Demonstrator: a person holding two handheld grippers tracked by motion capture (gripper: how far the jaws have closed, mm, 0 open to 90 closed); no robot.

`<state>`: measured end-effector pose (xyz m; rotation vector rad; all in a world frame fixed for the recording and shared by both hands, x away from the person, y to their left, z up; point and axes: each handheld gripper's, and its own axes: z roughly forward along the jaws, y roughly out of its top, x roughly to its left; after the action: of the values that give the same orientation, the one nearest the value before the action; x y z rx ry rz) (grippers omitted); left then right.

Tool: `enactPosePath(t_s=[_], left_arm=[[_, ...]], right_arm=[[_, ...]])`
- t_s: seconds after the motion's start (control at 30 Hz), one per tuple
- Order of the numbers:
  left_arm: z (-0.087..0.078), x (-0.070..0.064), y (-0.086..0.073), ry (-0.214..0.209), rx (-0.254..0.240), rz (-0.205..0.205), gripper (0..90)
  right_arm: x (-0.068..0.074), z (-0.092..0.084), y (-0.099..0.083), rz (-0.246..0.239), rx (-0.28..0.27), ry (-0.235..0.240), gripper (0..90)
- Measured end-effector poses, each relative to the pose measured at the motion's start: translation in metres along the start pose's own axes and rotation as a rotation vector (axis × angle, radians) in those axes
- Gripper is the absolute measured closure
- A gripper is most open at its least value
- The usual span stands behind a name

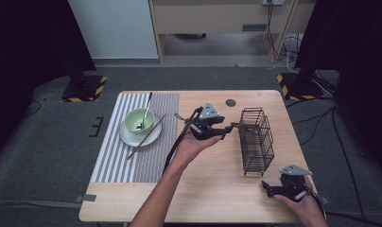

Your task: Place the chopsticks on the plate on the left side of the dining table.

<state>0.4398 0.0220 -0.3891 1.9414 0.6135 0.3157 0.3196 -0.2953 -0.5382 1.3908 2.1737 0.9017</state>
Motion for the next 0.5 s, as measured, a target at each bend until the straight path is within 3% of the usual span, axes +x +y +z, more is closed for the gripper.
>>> enactPosePath(t_s=[0.5], left_arm=[[0.0023,0.0088,0.0078,0.049,-0.003,-0.02,53.9]], right_arm=[[0.0,0.0,0.0,0.0,0.0,0.0,0.6]])
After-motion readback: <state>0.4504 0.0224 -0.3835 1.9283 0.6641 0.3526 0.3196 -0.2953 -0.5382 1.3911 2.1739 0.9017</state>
